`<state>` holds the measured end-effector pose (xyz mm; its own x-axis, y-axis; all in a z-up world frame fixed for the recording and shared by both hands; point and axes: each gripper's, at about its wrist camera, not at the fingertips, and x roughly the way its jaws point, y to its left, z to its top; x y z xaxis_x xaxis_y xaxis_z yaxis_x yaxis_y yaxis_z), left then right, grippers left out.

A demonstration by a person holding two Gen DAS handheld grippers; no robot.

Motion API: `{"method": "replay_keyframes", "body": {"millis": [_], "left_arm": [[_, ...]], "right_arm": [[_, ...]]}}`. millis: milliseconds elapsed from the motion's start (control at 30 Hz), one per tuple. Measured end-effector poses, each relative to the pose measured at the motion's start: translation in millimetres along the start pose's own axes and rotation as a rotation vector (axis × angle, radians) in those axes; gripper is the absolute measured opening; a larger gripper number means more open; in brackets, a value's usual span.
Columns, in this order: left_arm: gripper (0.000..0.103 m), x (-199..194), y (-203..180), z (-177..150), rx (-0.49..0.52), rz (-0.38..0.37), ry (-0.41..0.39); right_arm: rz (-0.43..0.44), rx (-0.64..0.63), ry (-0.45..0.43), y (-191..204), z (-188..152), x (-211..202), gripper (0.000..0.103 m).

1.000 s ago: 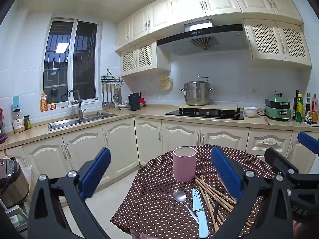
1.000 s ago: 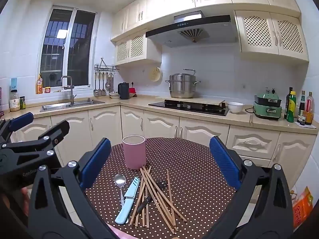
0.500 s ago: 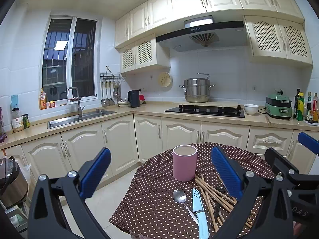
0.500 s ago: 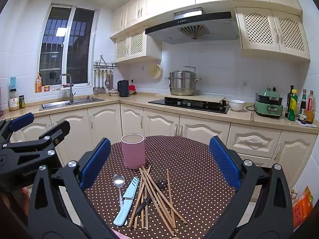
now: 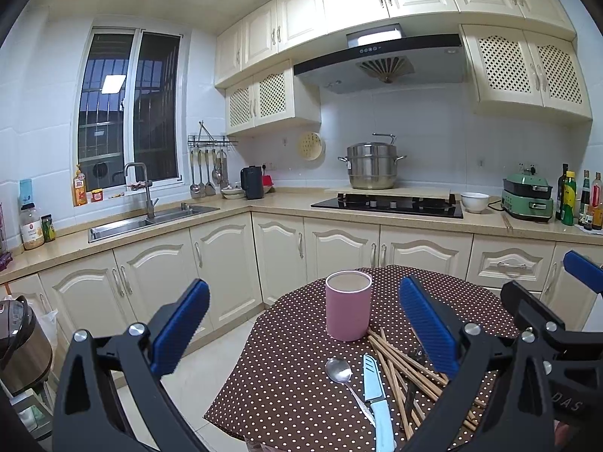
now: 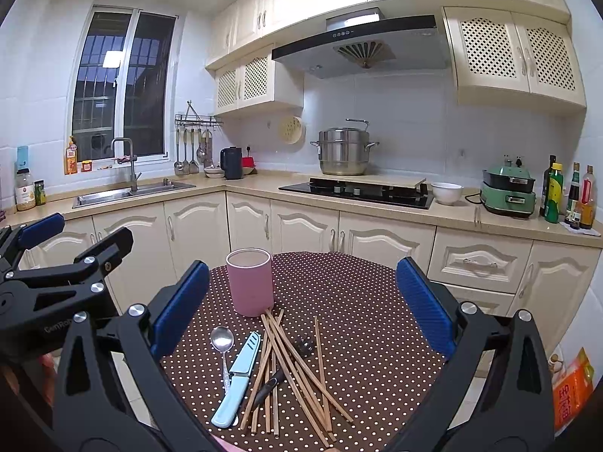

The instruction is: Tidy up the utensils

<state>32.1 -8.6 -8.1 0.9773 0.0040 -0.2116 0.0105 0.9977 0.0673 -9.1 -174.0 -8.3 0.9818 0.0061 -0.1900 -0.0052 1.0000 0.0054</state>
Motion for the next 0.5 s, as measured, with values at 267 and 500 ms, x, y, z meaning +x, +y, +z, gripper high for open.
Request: {"method": "replay_keyframes", "body": {"millis": [267,500], "left_arm": [[0.099,0.1,1.1,0.8,0.003,0.002,-0.002],[0.099,0.9,2.2,2.0,0.002,0.002,-0.001]], "right_arm": [[0.002,0.002,0.002,-0.3,0.7,0.8,0.097],[0.004,0.004,0.003,-0.7,1.0,1.0,0.097]]}}
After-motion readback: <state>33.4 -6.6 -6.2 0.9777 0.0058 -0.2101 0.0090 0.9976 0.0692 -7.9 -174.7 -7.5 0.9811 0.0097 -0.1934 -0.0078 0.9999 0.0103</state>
